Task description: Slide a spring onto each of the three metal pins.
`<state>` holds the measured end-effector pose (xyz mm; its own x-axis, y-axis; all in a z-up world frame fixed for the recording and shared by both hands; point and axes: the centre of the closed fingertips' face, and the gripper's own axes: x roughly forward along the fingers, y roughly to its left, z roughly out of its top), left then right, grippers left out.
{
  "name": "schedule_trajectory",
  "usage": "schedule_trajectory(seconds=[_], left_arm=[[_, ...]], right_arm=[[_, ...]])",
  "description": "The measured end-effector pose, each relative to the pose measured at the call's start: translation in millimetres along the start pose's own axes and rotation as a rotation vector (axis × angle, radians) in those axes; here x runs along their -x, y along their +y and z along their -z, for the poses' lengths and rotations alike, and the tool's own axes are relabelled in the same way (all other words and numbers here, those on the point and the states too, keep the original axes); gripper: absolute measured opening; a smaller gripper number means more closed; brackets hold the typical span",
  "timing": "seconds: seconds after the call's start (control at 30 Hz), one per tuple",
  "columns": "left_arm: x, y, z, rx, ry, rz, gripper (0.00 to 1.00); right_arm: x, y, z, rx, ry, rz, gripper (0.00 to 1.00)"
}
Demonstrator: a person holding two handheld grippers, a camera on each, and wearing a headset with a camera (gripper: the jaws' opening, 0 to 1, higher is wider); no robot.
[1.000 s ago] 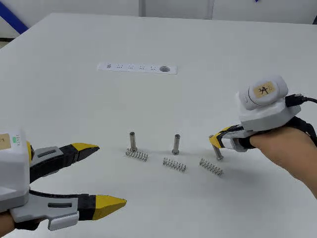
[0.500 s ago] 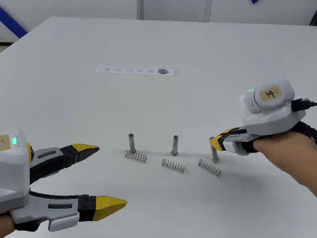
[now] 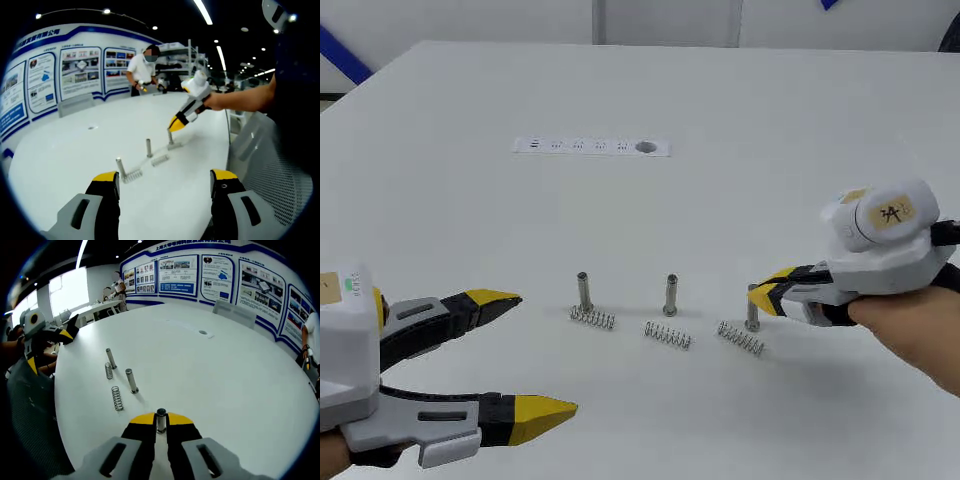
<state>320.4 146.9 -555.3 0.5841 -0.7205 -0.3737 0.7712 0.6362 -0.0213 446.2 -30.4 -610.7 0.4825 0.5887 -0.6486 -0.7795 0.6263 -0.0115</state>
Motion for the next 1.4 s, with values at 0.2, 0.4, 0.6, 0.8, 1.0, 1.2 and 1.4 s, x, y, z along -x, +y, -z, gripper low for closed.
schedule_trajectory(seconds=[0.2, 0.4, 0.6, 0.8, 1.0, 1.2, 1.4], left_arm=[[-1.3, -2.0, -1.0, -0.003, 0.003, 0.006, 0.75], [-1.1, -1.8, -0.5, -0.002, 0.007, 0.006, 0.75], [-0.9, -0.3, -0.8, 0.001, 0.005, 0.003, 0.75], [-0.1, -0.7, 0.8, 0.007, 0.005, -0.001, 0.75], [-0.1, -1.1, 1.7, 0.008, 0.006, -0.001, 0.75], [-0.7, -1.6, 0.8, 0.006, 0.005, 0.0, 0.75], [0.1, -1.3, 0.7, 0.007, 0.004, -0.002, 0.75]], right_arm=[[0.9, -0.6, 3.5, 0.005, 0.003, -0.002, 0.09], [-2.1, -1.0, 8.5, 0.011, 0.018, -0.007, 0.09], [-8.0, -2.2, 13.5, 0.014, 0.038, -0.012, 0.1], [-16.0, -2.8, 23.1, 0.011, 0.072, -0.02, 0.1], [-19.2, 0.6, 23.7, 0.016, 0.085, -0.034, 0.1], [-21.6, 1.1, 20.6, 0.031, 0.081, -0.039, 0.1], [-17.3, 1.4, 25.7, 0.029, 0.088, -0.039, 0.1]])
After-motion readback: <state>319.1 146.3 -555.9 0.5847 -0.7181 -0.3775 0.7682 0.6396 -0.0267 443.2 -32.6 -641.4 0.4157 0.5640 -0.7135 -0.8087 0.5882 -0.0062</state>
